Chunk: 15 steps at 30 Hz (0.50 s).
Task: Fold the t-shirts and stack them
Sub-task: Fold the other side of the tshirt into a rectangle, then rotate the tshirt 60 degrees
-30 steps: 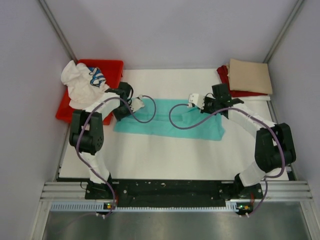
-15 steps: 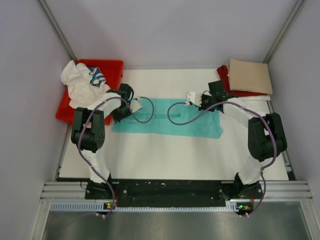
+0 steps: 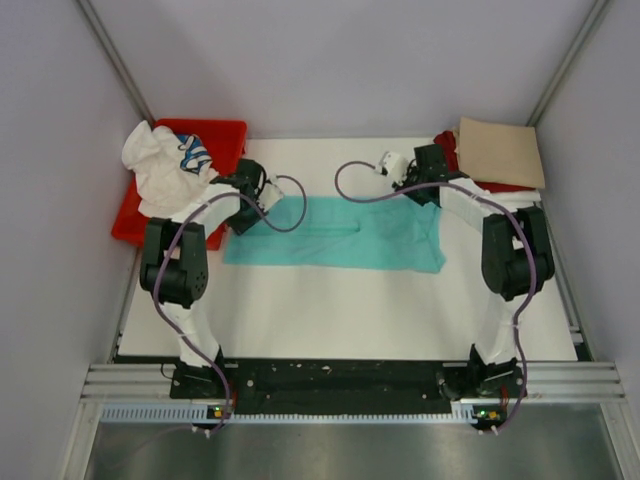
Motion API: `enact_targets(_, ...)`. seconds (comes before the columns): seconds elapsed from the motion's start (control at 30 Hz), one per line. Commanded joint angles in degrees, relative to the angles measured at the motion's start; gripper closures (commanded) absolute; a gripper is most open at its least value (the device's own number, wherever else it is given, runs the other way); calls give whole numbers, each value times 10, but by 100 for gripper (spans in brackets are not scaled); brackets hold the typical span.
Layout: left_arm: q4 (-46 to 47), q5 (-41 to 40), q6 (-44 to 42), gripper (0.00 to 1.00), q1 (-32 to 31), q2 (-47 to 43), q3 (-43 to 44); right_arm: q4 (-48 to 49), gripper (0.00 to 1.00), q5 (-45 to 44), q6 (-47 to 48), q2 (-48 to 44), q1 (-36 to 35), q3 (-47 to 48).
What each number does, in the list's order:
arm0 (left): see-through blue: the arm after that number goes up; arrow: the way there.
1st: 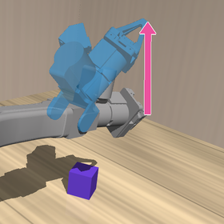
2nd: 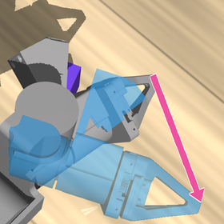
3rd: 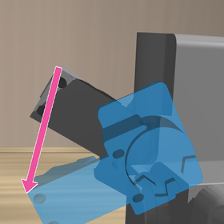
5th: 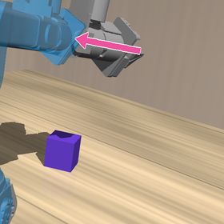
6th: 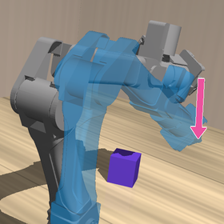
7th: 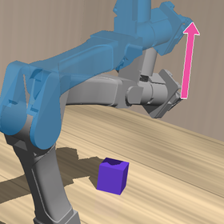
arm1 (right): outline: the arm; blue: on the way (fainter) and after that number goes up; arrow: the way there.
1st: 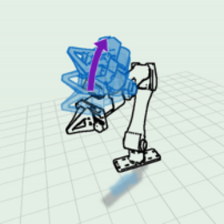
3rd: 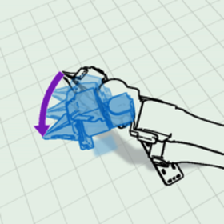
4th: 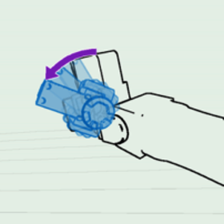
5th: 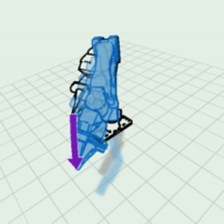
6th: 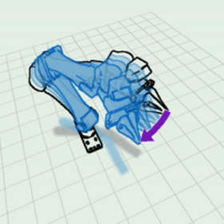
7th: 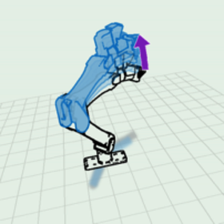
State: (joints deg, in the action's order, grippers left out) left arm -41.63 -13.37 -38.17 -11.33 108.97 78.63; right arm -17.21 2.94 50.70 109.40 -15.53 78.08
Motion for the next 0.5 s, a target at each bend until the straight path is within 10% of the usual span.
enact_targets(0.0, 87, -9, 44, 60, 4, -75, 9, 34, 73, -64, -188, -20, 30, 66)
enact_targets(0.2, 38, 94, 5, 73, -3, -104, -3, -9, 73, -36, -411, -111, 31, 34)
enact_targets(0.37, 26, 83, -5, 88, -16, -79, -46, -62, 100, 32, -611, -159, 31, -64)
enact_targets(0.47, 46, 46, -7, 88, -16, -52, -65, -34, 100, 60, -670, -169, 31, -147)
